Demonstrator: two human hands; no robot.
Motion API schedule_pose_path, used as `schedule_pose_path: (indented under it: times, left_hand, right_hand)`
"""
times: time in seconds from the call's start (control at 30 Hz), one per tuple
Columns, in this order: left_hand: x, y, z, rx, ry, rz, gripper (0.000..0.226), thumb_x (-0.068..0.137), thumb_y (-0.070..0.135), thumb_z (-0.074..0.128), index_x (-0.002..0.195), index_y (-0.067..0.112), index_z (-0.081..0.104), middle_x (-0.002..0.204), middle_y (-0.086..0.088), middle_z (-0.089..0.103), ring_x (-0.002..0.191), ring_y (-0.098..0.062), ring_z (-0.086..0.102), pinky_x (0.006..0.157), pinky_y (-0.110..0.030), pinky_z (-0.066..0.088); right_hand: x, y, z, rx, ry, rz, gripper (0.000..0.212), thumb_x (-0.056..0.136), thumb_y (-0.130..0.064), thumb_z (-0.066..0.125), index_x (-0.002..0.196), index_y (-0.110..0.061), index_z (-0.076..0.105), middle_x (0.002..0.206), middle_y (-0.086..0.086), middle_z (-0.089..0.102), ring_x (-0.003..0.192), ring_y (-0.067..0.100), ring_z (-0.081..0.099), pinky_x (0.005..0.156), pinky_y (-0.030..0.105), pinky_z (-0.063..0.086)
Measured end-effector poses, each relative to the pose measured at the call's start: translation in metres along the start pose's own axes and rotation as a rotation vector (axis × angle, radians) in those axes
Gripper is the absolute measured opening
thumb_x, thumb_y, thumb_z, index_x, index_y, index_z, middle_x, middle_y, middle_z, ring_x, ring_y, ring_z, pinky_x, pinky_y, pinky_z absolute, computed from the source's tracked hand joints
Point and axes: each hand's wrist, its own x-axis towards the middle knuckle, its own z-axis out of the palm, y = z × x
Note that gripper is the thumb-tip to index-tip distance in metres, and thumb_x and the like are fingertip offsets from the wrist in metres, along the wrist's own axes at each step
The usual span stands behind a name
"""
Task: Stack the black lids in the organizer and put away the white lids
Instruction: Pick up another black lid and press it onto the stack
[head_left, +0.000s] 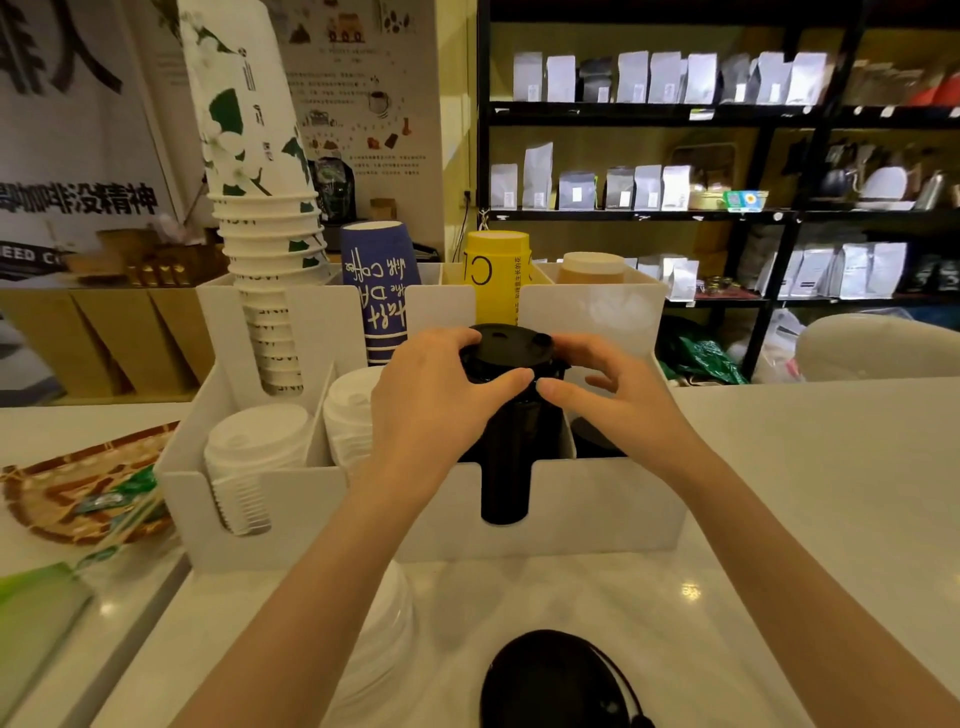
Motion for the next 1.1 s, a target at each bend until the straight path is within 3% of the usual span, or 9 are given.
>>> schedule_pose_path:
  times: [0.1,0.23,0.37,0.5,0.57,0.67,0.83,0.97,1.1]
  left_hand:
    - [-0.002,0.000,0.000,0.053,-0.012,0.037,0.057,0.071,0.047,0.064,0.120,0.019,0.055,0.119,-0.002,0.063,0.111,-0.018,0.053,0.083,-0.027,0.039]
    - [0.005,-0.009,-0.006,-0.044,-0.085,0.012,0.056,0.071,0.044,0.066,0.120,0.019,0.055,0.119,-0.001,0.063,0.106,-0.011,0.052,0.081,-0.020,0.036]
    - [0.011,-0.016,-0.012,-0.153,-0.179,-0.019,0.052,0.072,0.037,0.067,0.120,0.020,0.056,0.120,0.000,0.062,0.107,-0.007,0.050,0.080,-0.019,0.033]
    - [0.010,-0.015,-0.011,-0.162,-0.157,-0.015,0.052,0.070,0.039,0.068,0.117,0.019,0.057,0.119,-0.001,0.062,0.104,-0.007,0.050,0.075,-0.017,0.035]
    - [0.007,-0.012,-0.008,-0.066,-0.123,0.022,0.055,0.070,0.042,0.067,0.118,0.020,0.056,0.119,-0.001,0.061,0.103,-0.009,0.050,0.074,-0.015,0.035]
    - [0.005,-0.009,-0.006,0.044,-0.110,0.056,0.054,0.071,0.046,0.065,0.118,0.022,0.055,0.118,-0.002,0.059,0.107,-0.016,0.051,0.082,-0.024,0.037]
    - [0.002,-0.013,-0.005,0.077,-0.113,0.069,0.051,0.074,0.045,0.062,0.119,0.024,0.055,0.118,-0.002,0.058,0.106,-0.016,0.050,0.083,-0.024,0.034]
    - [-0.001,-0.015,-0.002,0.037,-0.101,0.055,0.049,0.074,0.043,0.063,0.118,0.022,0.055,0.119,-0.003,0.057,0.110,-0.017,0.048,0.085,-0.025,0.034]
    - [-0.003,-0.015,0.003,0.065,-0.092,0.059,0.050,0.076,0.044,0.060,0.120,0.022,0.052,0.121,-0.004,0.053,0.113,-0.019,0.045,0.085,-0.025,0.033]
  right_hand:
    - [-0.002,-0.003,0.001,0.001,0.012,-0.010,0.044,0.080,-0.031,0.061,0.122,-0.027,0.049,0.112,-0.017,0.055,0.111,0.004,0.048,0.101,0.028,0.035]
    - [-0.006,-0.007,0.004,-0.046,0.078,-0.051,0.046,0.079,-0.035,0.063,0.122,-0.026,0.050,0.109,-0.016,0.053,0.104,0.000,0.047,0.078,-0.005,0.034]
    - [-0.009,-0.010,0.007,-0.090,0.128,-0.067,0.043,0.078,-0.037,0.063,0.119,-0.028,0.051,0.109,-0.014,0.054,0.104,0.002,0.046,0.073,-0.005,0.028]
    - [-0.009,-0.011,0.006,-0.081,0.125,-0.068,0.041,0.082,-0.037,0.058,0.120,-0.025,0.051,0.109,-0.015,0.052,0.099,-0.001,0.046,0.069,-0.012,0.027]
    - [-0.009,-0.010,0.005,-0.033,0.088,-0.050,0.039,0.084,-0.032,0.057,0.121,-0.025,0.050,0.108,-0.017,0.051,0.096,-0.005,0.046,0.069,-0.012,0.028]
    - [-0.007,-0.005,0.004,0.052,0.040,-0.019,0.032,0.086,-0.024,0.055,0.118,-0.028,0.049,0.104,-0.023,0.052,0.103,-0.003,0.045,0.070,-0.011,0.029]
    - [-0.005,-0.002,0.009,0.136,-0.010,0.005,0.032,0.090,-0.022,0.048,0.120,-0.028,0.048,0.104,-0.024,0.052,0.098,-0.010,0.046,0.069,-0.008,0.034]
    - [-0.005,-0.001,0.010,0.112,0.000,0.011,0.033,0.090,-0.025,0.047,0.123,-0.028,0.047,0.114,-0.016,0.053,0.108,0.000,0.047,0.081,0.006,0.040]
    - [-0.009,-0.003,0.015,-0.038,0.049,-0.053,0.037,0.092,-0.025,0.042,0.129,-0.022,0.043,0.124,-0.006,0.050,0.120,0.010,0.039,0.103,0.027,0.030]
